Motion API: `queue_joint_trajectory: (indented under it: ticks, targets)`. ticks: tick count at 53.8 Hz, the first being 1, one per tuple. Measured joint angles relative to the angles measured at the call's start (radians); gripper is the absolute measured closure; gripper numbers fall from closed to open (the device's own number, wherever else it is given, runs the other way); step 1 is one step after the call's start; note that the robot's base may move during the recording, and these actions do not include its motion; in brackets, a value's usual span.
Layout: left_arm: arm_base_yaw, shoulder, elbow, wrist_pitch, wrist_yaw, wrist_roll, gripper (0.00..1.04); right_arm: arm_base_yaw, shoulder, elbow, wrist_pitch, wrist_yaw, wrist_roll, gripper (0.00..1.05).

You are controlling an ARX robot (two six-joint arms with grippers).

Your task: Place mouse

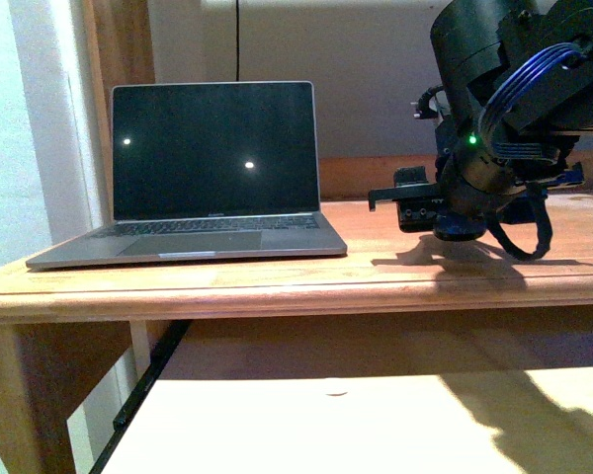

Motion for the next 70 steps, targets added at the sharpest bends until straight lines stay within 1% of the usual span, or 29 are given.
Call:
queue_joint_trajectory:
  ticks: [17, 23, 28, 37, 43, 46, 53, 54, 55, 56, 57, 62, 64, 65, 66, 67, 70]
  targets:
    - [0.0, 0.0, 0.0, 0.0, 0.0, 0.0, 0.08, 0.003, 0.09, 0.074, -0.011, -0.004, -0.007, 0.48]
    - [0.0, 0.0, 0.0, 0.0, 0.0, 0.0, 0.08, 0.004, 0.099, 0.08, 0.013, -0.018, 0.01, 0.23]
    - [0.0, 0.0, 0.0, 0.0, 0.0, 0.0, 0.08, -0.002, 0.084, 0.063, 0.046, -0.037, 0.039, 0.06]
    - [0.0, 0.0, 0.0, 0.0, 0.0, 0.0, 0.08, -0.034, -0.005, -0.041, 0.107, -0.111, 0.097, 0.07]
    - [0.0, 0.0, 0.0, 0.0, 0.0, 0.0, 0.08, -0.092, -0.144, -0.191, 0.183, -0.211, 0.138, 0.07]
    - [0.0, 0.0, 0.0, 0.0, 0.0, 0.0, 0.08, -0.131, -0.237, -0.294, 0.232, -0.289, 0.148, 0.07]
    - [0.0, 0.0, 0.0, 0.0, 0.0, 0.0, 0.08, -0.234, -0.45, -0.569, 0.349, -0.509, 0.154, 0.07]
    - [0.0, 0.0, 0.0, 0.0, 0.0, 0.0, 0.08, -0.241, -0.464, -0.59, 0.358, -0.518, 0.153, 0.07]
    - [0.0, 0.0, 0.0, 0.0, 0.0, 0.0, 0.08, -0.258, -0.491, -0.63, 0.374, -0.565, 0.149, 0.07]
    - [0.0, 0.0, 0.0, 0.0, 0.0, 0.0, 0.08, -0.267, -0.504, -0.65, 0.382, -0.574, 0.148, 0.07]
    - [0.0, 0.0, 0.0, 0.0, 0.0, 0.0, 0.08, -0.285, -0.53, -0.69, 0.398, -0.621, 0.145, 0.07]
    - [0.0, 0.0, 0.0, 0.0, 0.0, 0.0, 0.08, -0.355, -0.613, -0.821, 0.447, -0.761, 0.14, 0.07]
    - [0.0, 0.0, 0.0, 0.0, 0.0, 0.0, 0.08, -0.404, -0.657, -0.884, 0.469, -0.844, 0.137, 0.07]
    - [0.0, 0.0, 0.0, 0.0, 0.0, 0.0, 0.08, -0.418, -0.667, -0.899, 0.474, -0.856, 0.136, 0.07]
    - [0.0, 0.0, 0.0, 0.0, 0.0, 0.0, 0.08, -0.446, -0.688, -0.928, 0.482, -0.91, 0.135, 0.07]
    - [0.0, 0.0, 0.0, 0.0, 0.0, 0.0, 0.08, -0.46, -0.698, -0.941, 0.486, -0.931, 0.134, 0.07]
    - [0.0, 0.0, 0.0, 0.0, 0.0, 0.0, 0.08, -0.534, -0.745, -1.003, 0.504, -1.046, 0.122, 0.07]
